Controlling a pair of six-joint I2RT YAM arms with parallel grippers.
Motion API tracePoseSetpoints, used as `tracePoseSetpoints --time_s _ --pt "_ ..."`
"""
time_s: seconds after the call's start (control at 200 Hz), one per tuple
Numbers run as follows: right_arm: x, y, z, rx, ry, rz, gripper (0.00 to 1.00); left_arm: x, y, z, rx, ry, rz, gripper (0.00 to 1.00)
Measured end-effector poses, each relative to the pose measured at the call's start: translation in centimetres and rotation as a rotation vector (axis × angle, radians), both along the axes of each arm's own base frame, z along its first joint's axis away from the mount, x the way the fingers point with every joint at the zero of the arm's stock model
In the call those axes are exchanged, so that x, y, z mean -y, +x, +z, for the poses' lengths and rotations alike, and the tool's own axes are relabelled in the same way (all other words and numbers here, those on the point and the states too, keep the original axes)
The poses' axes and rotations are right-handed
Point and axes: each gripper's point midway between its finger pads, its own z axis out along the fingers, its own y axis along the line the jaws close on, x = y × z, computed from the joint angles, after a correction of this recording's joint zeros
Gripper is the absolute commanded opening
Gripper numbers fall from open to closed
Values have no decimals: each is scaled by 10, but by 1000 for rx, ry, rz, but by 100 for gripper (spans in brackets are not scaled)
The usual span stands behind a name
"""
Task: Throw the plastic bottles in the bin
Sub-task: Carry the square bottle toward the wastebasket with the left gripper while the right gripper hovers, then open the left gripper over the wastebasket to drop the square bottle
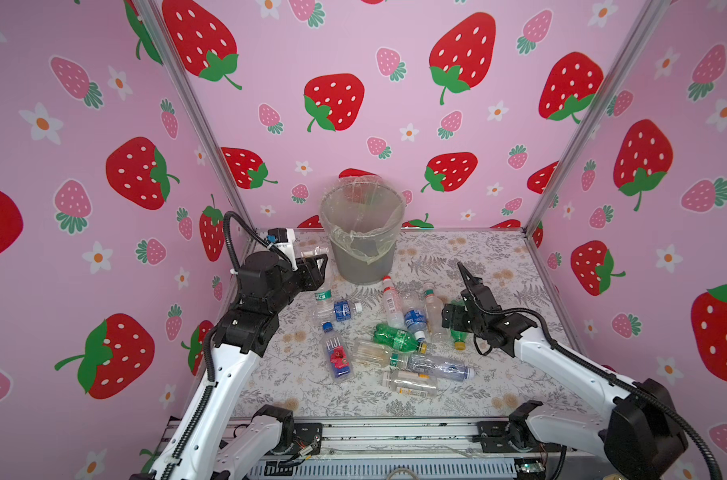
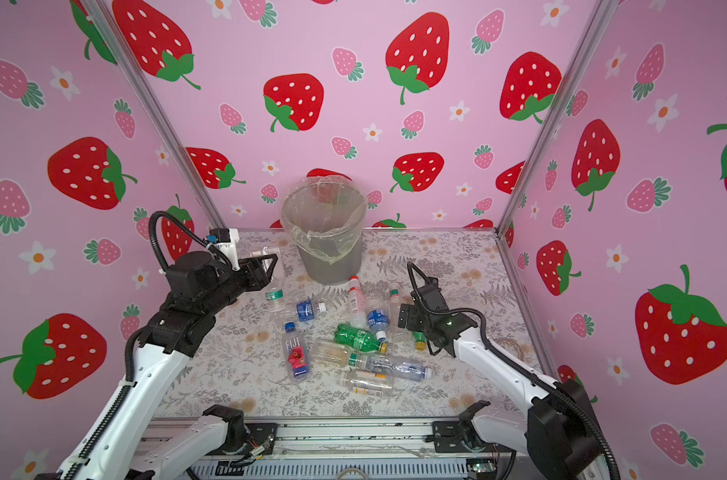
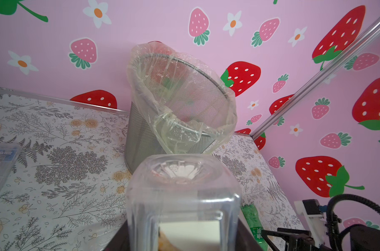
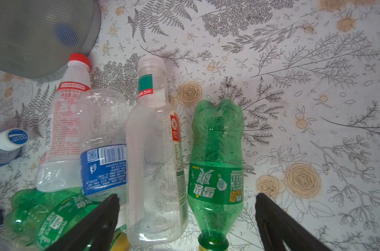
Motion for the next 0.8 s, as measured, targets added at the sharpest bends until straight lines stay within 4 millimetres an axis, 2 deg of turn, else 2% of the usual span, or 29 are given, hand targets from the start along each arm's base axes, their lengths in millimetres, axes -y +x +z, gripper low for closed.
tracePoseSetpoints --time_s 0.16,0.205,0.25,0.305,0.34,0.36,0.375,0.39,0.47,0.55,0.63,0.675,0.745,0.8 --pt "1 0 9 44 43 -15 99 8 43 40 30 -24 9 52" --pt "2 -1 10 49 51 -21 99 9 57 58 51 -33 21 53" --pt "3 -1 9 48 54 -26 99 11 76 71 63 -39 36 54" --pt "4 -2 9 49 59 -29 99 14 101 97 101 -53 51 57" --pt "4 -2 8 50 61 -31 99 15 113 104 112 -59 61 59" --pt "4 -2 9 50 61 -31 99 17 126 112 124 -67 67 60" --pt "4 -2 9 51 62 -32 99 17 131 122 143 -75 68 61" --pt "4 -2 9 52 62 -32 99 18 138 120 137 -75 71 62" --pt "5 -1 10 55 64 -35 99 27 180 138 174 -109 76 78" --pt "6 -1 11 59 65 -36 99 35 215 131 167 -125 73 100" --pt "6 -2 14 65 68 -38 99 41 239 109 124 -130 72 99" --pt "6 -2 15 69 70 -38 99 43 249 87 72 -127 77 99" --pt "7 -2 18 76 75 -38 99 45 253 68 19 -127 79 99" --pt "7 -2 20 82 79 -38 99 45 250 64 3 -128 79 99"
